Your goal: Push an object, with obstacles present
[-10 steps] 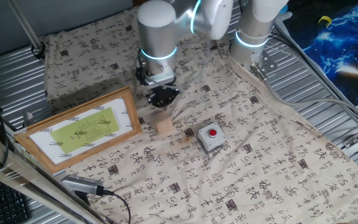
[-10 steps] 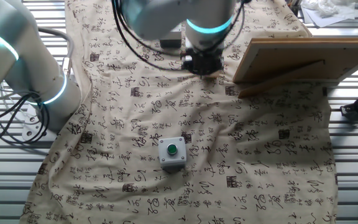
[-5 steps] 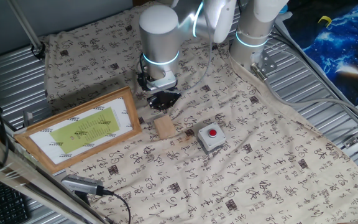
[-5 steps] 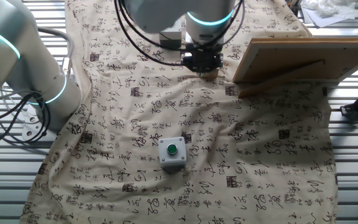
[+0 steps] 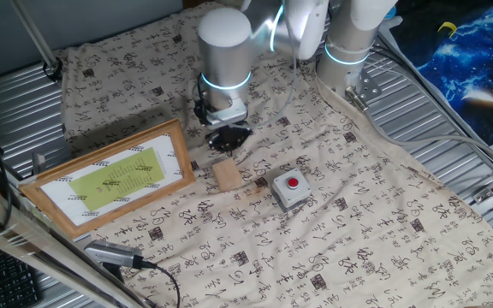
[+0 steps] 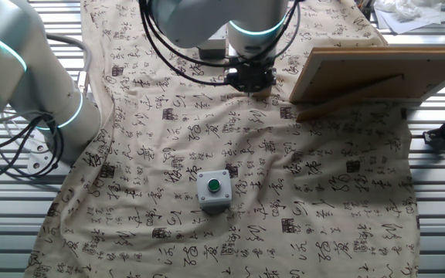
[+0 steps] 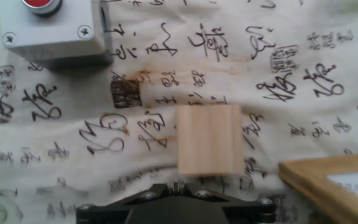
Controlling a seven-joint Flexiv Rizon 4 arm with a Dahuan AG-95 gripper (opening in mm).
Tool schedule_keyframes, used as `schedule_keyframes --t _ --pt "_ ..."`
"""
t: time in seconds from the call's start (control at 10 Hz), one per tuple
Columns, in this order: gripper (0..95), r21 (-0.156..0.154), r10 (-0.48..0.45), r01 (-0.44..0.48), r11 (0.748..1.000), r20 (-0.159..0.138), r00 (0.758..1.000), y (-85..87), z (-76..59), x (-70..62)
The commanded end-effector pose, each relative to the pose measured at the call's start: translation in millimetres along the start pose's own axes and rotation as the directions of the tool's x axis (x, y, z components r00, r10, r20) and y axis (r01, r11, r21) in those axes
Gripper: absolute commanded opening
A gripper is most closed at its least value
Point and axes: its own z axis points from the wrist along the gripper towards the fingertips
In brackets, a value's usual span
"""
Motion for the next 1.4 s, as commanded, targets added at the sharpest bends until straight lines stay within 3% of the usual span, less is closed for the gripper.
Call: schedule_keyframes --t 0.1,0.6,1.0,1.4 --pt "0.0 0.021 0.013 -0.013 1.0 -0.006 1.0 0.7 12.5 -9.4" --pt "0.0 0.029 0.06 -0.06 0.998 0.001 0.998 0.9 18.4 -32.9" --pt "0.0 0.019 0.134 -0.134 0.991 -0.01 0.991 -6.4 10.7 -45.9" --pt "0.0 0.037 0.338 -0.338 0.94 0.013 0.941 -5.8 13.5 -51.7"
